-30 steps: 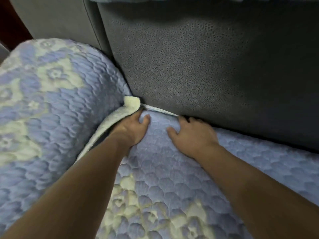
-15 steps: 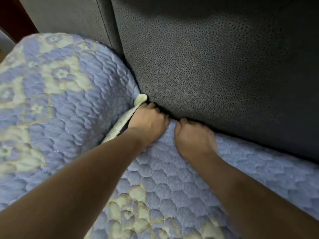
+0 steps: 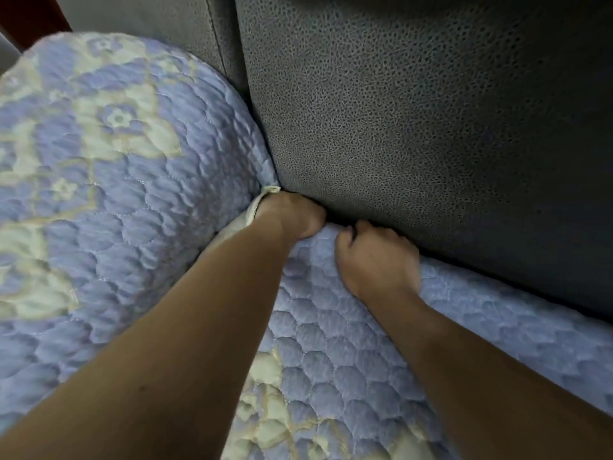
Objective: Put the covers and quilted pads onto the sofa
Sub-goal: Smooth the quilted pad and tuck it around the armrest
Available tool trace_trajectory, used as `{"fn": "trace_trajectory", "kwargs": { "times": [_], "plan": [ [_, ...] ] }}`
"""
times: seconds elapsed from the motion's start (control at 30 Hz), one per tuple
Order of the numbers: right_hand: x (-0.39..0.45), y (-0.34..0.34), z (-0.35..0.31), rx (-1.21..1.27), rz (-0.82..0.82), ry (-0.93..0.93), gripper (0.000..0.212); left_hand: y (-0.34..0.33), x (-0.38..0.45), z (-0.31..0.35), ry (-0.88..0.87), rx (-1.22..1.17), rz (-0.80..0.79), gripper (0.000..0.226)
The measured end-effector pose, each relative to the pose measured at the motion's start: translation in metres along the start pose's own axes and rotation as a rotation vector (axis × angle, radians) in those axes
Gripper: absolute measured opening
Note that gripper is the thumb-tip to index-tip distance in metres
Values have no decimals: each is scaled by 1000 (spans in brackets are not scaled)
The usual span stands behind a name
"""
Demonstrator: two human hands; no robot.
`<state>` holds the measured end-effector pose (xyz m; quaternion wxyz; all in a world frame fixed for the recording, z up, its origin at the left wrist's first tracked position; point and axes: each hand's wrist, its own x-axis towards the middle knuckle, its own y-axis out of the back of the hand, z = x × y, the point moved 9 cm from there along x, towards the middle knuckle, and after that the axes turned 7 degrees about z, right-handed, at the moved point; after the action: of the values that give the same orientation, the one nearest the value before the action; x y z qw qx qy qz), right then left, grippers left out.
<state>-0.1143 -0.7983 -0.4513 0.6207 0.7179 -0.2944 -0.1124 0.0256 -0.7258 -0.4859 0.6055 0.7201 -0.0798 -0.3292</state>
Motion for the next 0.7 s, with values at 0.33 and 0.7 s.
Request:
{"fn": "trace_trajectory", "kwargs": {
  "times": [0.33, 0.7],
  "plan": [
    [3, -4, 0, -15, 112, -29, 35, -22, -120, -24, 202, -494, 338, 68],
    [3, -15, 7, -18, 151, -45, 35, -14, -99, -36, 322, -434, 415, 68]
  ]
}}
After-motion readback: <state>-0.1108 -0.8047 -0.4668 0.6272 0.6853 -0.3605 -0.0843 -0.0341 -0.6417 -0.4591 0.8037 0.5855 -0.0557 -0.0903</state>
